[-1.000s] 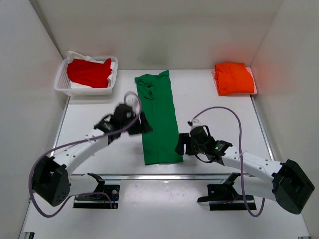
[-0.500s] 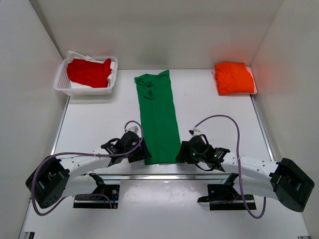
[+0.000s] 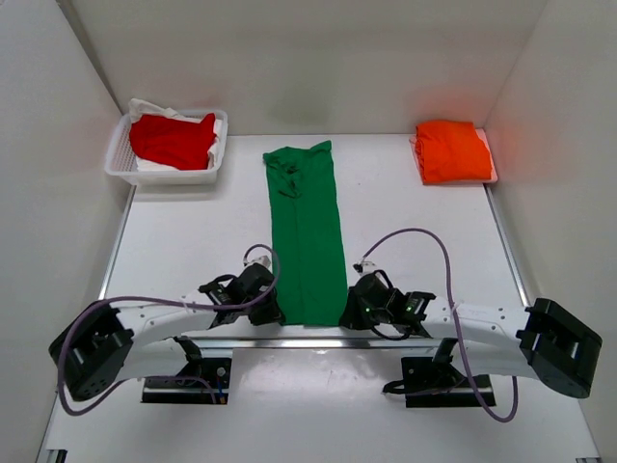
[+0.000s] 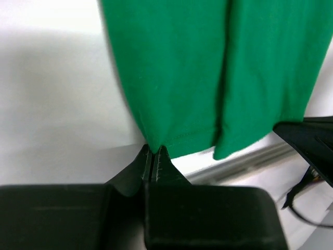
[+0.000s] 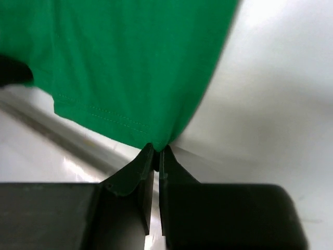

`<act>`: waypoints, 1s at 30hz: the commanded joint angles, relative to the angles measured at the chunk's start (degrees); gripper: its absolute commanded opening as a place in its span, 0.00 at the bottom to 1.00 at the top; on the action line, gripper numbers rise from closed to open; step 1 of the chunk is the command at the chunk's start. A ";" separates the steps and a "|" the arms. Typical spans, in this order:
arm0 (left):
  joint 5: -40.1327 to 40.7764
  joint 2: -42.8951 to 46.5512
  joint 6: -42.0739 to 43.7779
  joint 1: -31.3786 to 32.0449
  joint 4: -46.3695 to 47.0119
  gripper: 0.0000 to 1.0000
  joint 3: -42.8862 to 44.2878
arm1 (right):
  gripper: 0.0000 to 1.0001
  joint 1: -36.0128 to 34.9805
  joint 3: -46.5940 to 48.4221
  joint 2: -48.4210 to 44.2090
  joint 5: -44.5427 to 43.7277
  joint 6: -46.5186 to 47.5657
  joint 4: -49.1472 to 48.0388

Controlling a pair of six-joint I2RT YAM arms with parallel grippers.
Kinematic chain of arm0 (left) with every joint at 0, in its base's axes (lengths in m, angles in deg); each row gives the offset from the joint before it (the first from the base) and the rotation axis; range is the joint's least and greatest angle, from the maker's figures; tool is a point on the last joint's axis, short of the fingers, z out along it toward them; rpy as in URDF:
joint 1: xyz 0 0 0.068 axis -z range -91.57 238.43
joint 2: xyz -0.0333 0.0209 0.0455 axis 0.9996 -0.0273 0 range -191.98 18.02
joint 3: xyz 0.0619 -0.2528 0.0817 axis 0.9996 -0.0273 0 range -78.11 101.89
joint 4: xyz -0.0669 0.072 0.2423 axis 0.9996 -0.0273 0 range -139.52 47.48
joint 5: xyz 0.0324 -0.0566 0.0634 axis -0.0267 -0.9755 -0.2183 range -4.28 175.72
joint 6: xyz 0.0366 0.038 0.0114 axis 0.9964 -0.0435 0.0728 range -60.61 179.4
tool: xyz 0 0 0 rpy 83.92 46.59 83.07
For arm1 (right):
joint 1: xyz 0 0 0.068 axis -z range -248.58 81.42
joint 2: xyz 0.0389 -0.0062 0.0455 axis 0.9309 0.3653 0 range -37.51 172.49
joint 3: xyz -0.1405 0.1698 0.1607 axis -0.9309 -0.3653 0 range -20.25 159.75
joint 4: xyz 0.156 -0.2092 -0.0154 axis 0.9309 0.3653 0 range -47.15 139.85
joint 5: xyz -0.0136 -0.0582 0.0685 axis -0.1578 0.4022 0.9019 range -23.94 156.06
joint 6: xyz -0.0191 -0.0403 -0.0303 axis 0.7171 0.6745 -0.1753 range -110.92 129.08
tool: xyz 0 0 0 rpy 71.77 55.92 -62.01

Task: Fold and stack the t-shirts
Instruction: Grab the bottom of the folded rectangular tshirt with both arms, then fold the folded rectangular tshirt in 1/3 of the way

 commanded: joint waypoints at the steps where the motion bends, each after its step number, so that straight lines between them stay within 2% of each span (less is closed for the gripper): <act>1: -0.69 7.16 0.21 0.52 -10.66 0.00 -4.02 | 0.00 -5.19 -0.44 -3.17 1.17 -2.00 6.41; 6: -2.45 18.07 -0.40 -0.45 -15.51 0.00 -10.09 | 0.00 -9.86 -2.20 -6.61 2.57 -4.64 8.96; 9: -4.03 23.17 -0.32 -3.08 -17.09 0.00 -11.16 | 0.00 -8.65 -0.72 -8.62 4.76 -3.07 10.54; 11: -5.70 24.15 1.87 -6.85 -17.18 0.00 -9.06 | 0.00 -4.70 1.82 -9.07 7.82 -0.09 10.81; 15: -6.76 17.04 8.89 -10.99 -18.59 0.00 1.64 | 0.00 7.51 9.12 -4.52 16.08 10.01 12.74; 20: -11.15 5.71 16.28 -22.57 -17.54 0.00 12.91 | 0.00 20.69 21.94 3.84 22.96 19.42 15.20; 25: -12.56 -8.87 22.61 -29.79 -15.52 0.00 26.78 | 0.00 26.51 32.85 16.13 26.39 26.02 16.96; 30: -15.29 -21.88 24.90 -32.35 -13.49 0.00 37.61 | 0.00 29.42 43.48 26.25 26.48 29.89 18.28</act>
